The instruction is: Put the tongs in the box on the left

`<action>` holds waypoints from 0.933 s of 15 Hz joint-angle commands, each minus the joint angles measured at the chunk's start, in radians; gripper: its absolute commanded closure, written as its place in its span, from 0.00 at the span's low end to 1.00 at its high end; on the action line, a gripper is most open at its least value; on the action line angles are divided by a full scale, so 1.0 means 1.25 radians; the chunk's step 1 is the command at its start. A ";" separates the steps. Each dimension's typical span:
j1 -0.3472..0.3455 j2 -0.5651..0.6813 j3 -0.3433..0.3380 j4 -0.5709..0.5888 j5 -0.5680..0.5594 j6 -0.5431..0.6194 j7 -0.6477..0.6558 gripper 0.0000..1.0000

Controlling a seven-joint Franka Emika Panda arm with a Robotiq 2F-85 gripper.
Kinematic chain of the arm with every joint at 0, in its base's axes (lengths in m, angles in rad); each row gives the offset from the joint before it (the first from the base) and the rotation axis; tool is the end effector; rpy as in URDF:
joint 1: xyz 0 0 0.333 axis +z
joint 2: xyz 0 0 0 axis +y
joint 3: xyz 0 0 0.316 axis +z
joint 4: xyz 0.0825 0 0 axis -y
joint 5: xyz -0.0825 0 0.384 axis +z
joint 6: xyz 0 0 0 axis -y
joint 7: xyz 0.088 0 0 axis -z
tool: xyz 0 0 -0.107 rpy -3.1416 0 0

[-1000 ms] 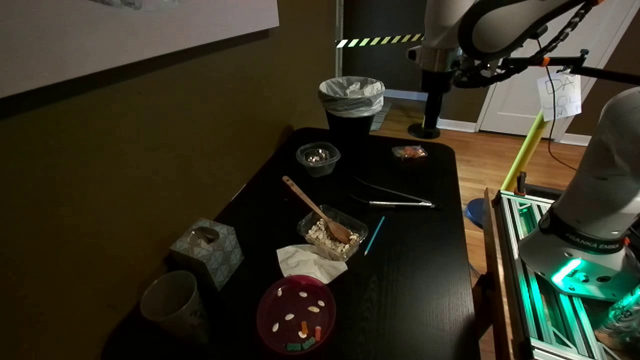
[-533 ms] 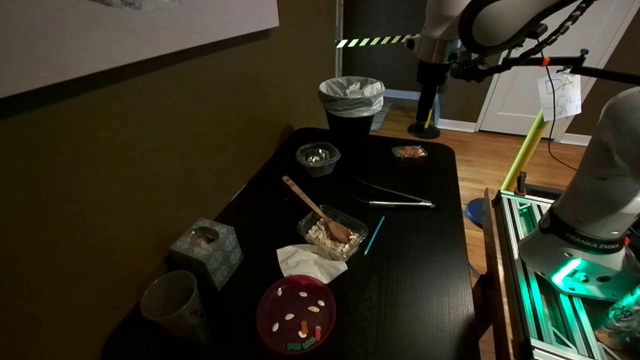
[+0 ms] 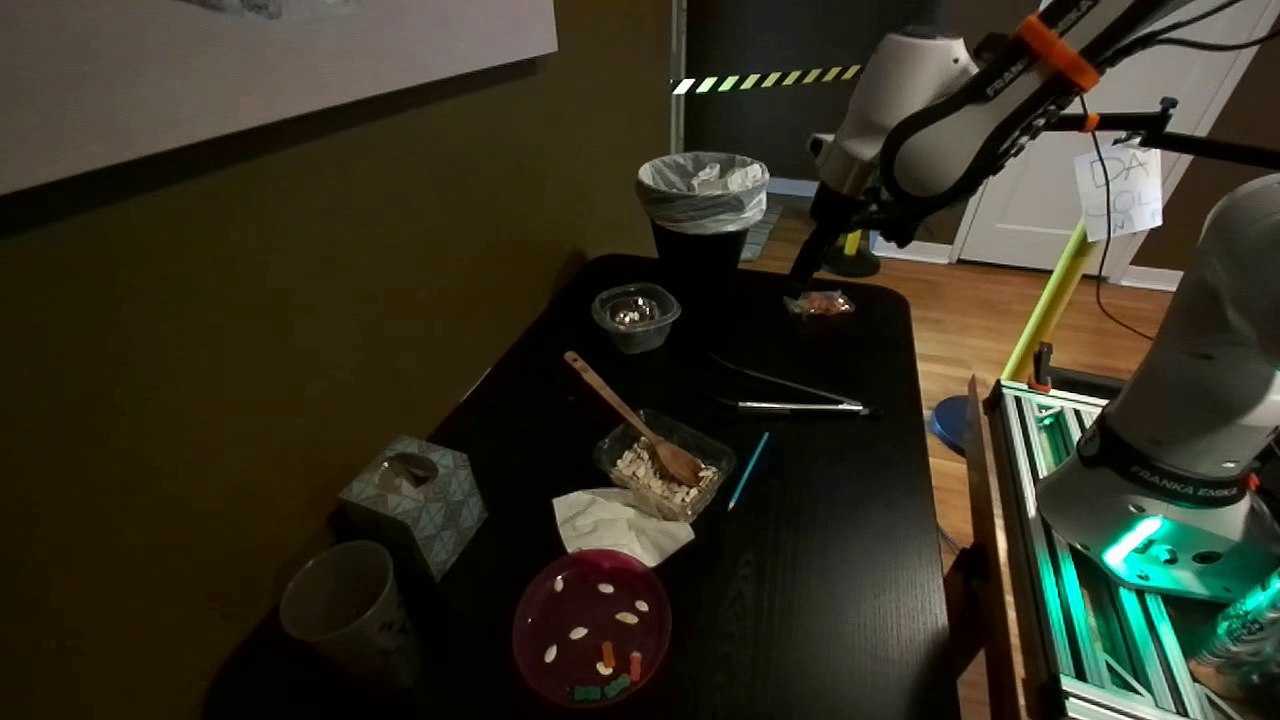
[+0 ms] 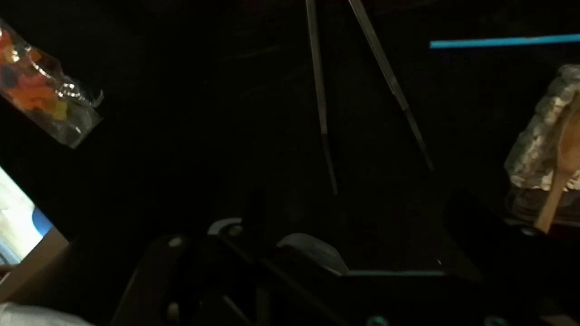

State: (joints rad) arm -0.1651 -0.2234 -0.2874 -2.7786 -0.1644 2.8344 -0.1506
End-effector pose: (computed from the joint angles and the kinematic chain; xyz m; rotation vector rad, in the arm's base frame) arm 0.3698 -0.1652 0.3032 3.0188 -0.2326 0.3953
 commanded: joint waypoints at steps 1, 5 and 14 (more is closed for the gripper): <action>-0.005 0.203 -0.002 0.000 0.059 0.122 -0.024 0.00; -0.017 0.252 0.016 0.000 0.077 0.096 -0.002 0.00; -0.048 0.351 0.088 0.019 0.159 0.136 -0.169 0.00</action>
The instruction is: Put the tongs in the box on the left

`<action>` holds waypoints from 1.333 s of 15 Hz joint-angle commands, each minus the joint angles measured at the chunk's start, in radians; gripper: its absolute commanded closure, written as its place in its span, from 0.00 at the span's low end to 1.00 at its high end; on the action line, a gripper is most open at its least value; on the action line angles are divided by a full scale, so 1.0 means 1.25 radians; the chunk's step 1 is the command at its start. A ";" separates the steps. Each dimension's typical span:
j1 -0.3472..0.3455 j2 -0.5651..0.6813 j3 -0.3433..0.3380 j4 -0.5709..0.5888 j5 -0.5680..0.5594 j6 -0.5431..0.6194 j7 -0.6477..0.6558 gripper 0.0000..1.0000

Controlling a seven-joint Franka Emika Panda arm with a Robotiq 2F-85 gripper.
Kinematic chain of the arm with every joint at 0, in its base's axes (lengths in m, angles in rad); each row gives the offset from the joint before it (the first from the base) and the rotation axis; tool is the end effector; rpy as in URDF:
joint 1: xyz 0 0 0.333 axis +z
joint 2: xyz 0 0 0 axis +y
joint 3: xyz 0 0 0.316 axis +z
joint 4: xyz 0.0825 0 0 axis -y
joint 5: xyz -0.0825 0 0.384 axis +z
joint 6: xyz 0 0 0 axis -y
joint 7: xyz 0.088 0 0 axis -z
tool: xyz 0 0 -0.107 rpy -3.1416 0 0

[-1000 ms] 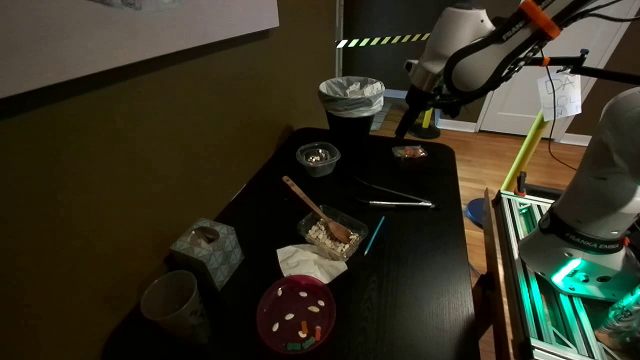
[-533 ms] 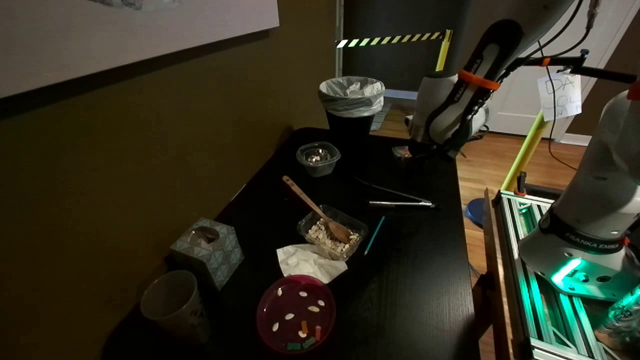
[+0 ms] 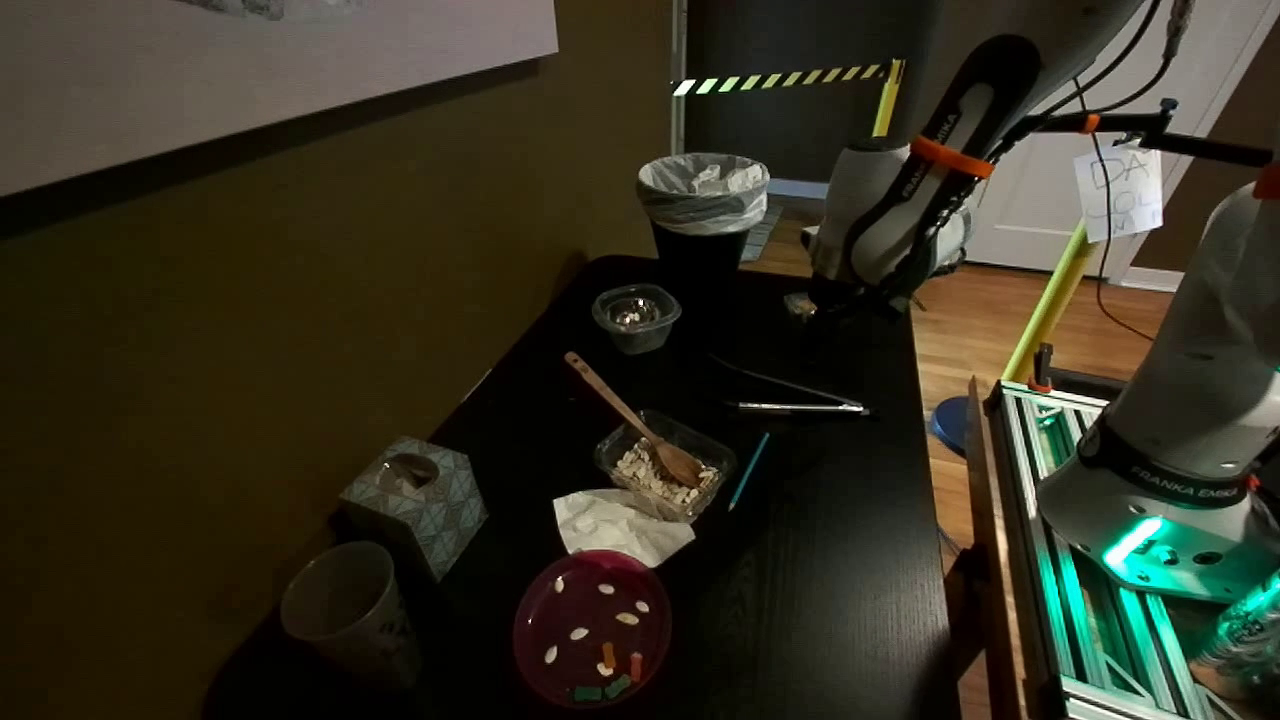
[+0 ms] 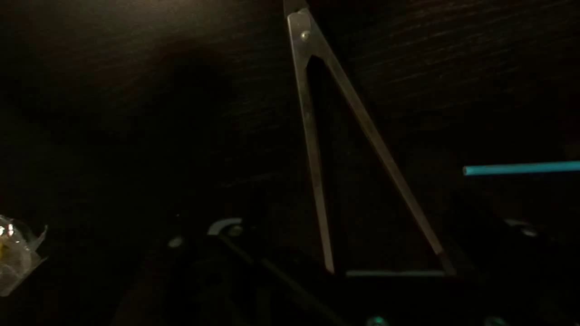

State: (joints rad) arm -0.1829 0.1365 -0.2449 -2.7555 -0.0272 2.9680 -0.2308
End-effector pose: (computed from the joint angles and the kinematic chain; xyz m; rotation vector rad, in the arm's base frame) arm 0.3594 -0.1663 0.1847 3.0670 -0.2565 0.0968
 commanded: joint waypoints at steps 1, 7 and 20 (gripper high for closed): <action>-0.044 0.085 0.072 -0.001 0.056 0.035 -0.135 0.00; -0.085 0.223 0.099 0.005 -0.042 0.158 -0.178 0.00; -0.053 0.257 0.064 0.006 -0.149 0.227 -0.128 0.00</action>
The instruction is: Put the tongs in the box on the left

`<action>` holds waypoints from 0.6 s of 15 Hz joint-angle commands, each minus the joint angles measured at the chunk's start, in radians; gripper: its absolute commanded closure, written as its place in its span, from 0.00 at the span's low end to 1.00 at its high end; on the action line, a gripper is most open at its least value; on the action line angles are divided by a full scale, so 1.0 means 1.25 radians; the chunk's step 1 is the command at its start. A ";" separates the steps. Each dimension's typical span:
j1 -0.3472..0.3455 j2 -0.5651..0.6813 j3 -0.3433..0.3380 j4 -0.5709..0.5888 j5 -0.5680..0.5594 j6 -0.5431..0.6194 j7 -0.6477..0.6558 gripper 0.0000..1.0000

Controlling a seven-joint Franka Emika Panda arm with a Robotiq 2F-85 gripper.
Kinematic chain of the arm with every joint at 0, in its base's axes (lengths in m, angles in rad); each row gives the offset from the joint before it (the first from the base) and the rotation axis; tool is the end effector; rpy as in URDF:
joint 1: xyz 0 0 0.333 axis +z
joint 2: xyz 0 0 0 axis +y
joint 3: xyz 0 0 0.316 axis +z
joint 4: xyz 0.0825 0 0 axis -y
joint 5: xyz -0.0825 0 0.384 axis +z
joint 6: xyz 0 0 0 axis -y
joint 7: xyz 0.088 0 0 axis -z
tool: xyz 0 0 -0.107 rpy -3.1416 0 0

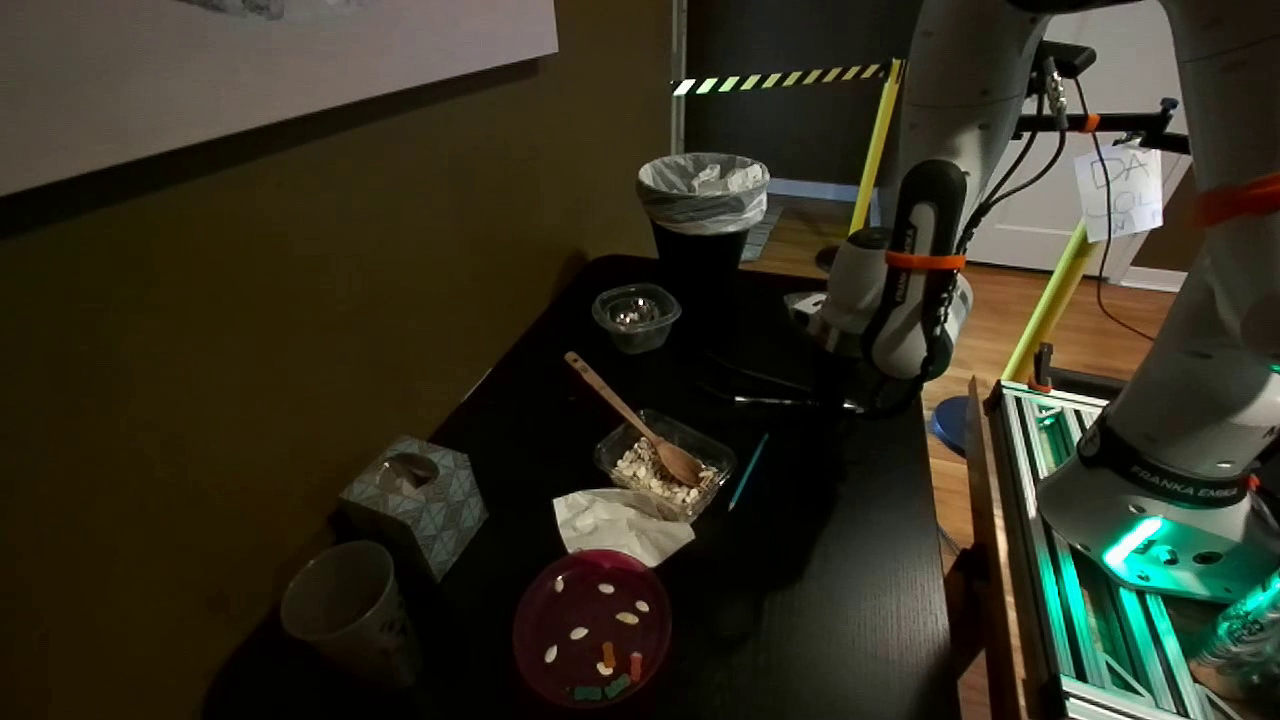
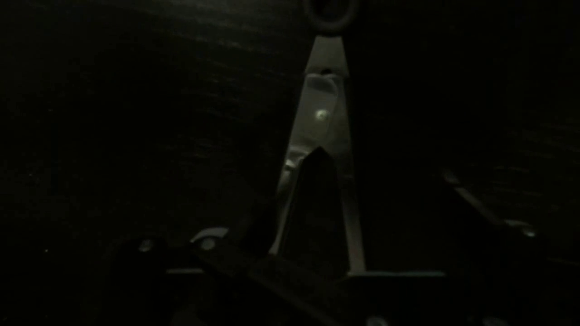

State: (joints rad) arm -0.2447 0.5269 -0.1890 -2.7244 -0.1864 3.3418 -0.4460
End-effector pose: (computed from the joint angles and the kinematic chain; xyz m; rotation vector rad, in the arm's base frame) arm 0.3357 -0.1499 0.0776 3.0239 0.3438 0.0817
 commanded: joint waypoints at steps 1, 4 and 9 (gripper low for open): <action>-0.008 -0.076 0.029 -0.026 -0.022 -0.086 0.051 0.00; -0.083 -0.088 0.104 -0.006 -0.041 -0.106 0.048 0.00; -0.141 -0.081 0.150 0.037 -0.059 -0.103 0.040 0.00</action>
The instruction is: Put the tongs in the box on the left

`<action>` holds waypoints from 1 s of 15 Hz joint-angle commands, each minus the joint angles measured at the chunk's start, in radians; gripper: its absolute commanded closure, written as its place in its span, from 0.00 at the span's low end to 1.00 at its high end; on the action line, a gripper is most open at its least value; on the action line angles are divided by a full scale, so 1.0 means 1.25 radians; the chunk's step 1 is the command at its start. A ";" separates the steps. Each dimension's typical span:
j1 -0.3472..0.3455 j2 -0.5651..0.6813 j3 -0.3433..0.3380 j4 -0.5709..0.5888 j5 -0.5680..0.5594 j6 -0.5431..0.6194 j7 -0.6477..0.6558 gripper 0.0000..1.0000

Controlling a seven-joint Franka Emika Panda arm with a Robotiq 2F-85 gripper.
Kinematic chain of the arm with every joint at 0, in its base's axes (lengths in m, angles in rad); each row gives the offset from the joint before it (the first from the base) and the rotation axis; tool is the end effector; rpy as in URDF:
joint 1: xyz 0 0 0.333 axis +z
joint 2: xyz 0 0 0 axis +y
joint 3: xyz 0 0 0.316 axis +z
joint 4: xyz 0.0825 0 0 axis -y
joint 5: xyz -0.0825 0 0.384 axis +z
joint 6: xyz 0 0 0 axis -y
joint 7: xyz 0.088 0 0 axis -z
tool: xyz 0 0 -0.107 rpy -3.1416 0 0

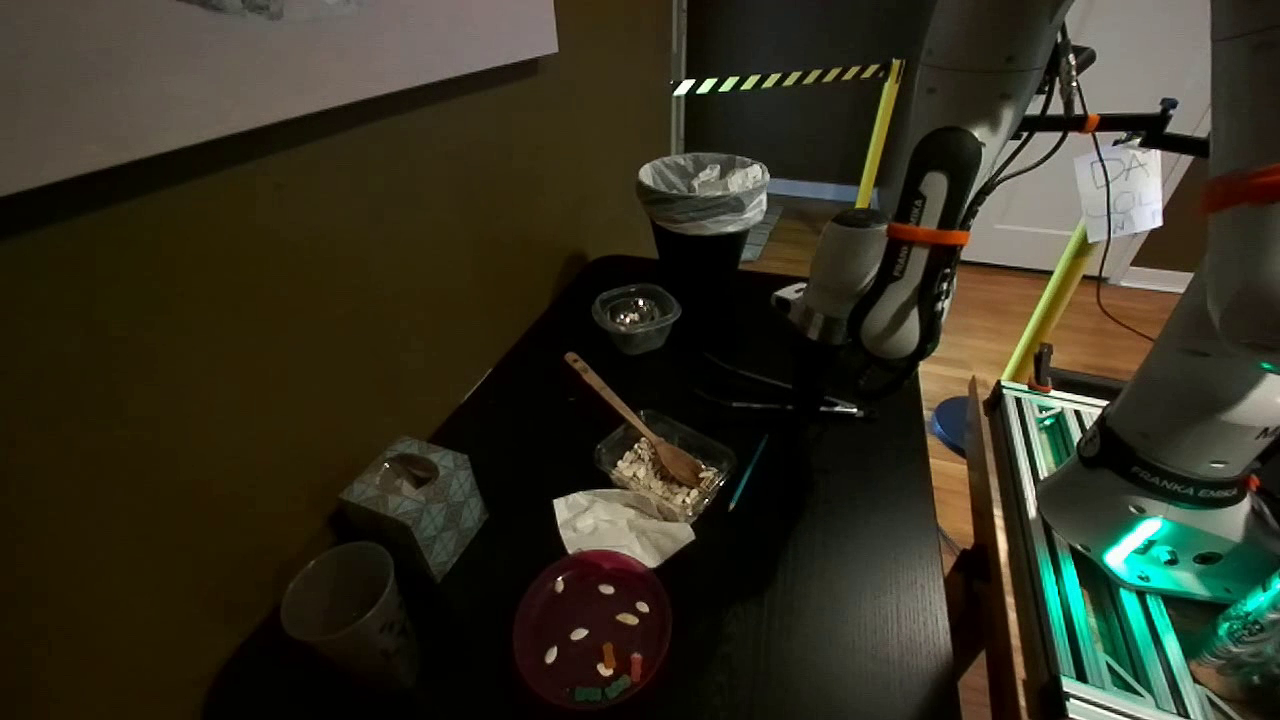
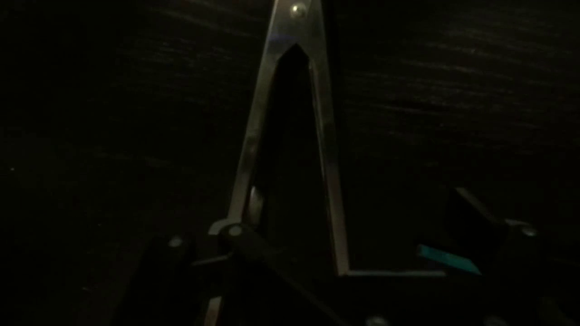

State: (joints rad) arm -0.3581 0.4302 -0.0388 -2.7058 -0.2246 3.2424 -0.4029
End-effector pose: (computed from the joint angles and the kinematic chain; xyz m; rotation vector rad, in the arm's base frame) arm 0.3652 -0.1319 0.1050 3.0715 0.3626 0.1454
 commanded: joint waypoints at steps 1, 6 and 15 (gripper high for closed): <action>-0.059 0.001 0.033 0.032 -0.030 -0.018 0.005 0.00; -0.065 0.001 0.036 0.039 -0.022 -0.001 0.016 0.00; -0.067 0.071 0.025 0.087 -0.036 0.022 0.006 0.00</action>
State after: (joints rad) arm -0.4475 0.4756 0.0108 -2.6269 -0.2442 3.2475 -0.4037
